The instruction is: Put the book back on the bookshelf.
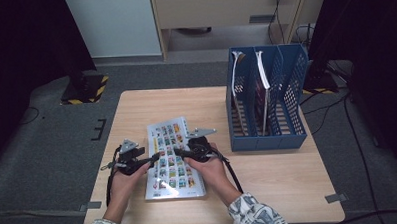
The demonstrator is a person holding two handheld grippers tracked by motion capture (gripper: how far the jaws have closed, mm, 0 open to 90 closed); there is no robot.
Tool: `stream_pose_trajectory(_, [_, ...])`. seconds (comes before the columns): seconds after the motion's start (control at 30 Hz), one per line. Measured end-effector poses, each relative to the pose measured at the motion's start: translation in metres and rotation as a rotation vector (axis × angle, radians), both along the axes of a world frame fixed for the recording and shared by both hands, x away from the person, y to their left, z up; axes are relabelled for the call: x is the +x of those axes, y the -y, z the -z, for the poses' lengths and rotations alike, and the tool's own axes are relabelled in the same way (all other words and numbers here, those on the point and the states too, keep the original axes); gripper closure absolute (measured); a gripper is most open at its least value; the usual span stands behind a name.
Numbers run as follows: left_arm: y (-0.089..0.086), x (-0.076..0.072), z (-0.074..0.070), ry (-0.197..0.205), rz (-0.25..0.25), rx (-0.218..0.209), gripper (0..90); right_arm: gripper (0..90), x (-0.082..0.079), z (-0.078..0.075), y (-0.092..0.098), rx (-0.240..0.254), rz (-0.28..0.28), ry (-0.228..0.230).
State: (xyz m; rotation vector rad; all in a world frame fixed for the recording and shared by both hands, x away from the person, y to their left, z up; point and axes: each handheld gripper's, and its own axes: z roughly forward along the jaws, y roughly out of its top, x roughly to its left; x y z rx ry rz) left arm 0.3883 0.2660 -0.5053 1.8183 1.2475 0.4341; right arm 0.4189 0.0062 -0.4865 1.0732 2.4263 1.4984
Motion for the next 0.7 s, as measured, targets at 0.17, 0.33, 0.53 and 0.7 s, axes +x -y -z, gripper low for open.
stream_pose_trajectory(0.17, [-0.001, 0.002, 0.003, -0.007, 0.026, -0.044, 21.5, 69.0, 0.000, 0.000, 0.013, 0.015, 0.020, 0.026])
stream_pose_trajectory(0.33, [0.003, 0.003, 0.009, -0.023, 0.060, -0.013, 19.8, 69.1, -0.003, -0.004, 0.016, 0.011, 0.024, 0.071])
stream_pose_trajectory(0.53, [0.002, 0.005, 0.009, -0.013, 0.093, -0.032, 20.1, 69.5, -0.006, -0.008, 0.017, 0.014, 0.017, 0.122])
stream_pose_trajectory(0.7, [0.006, 0.006, 0.011, -0.017, 0.113, -0.025, 19.4, 69.8, -0.008, -0.011, 0.017, 0.018, 0.013, 0.149])
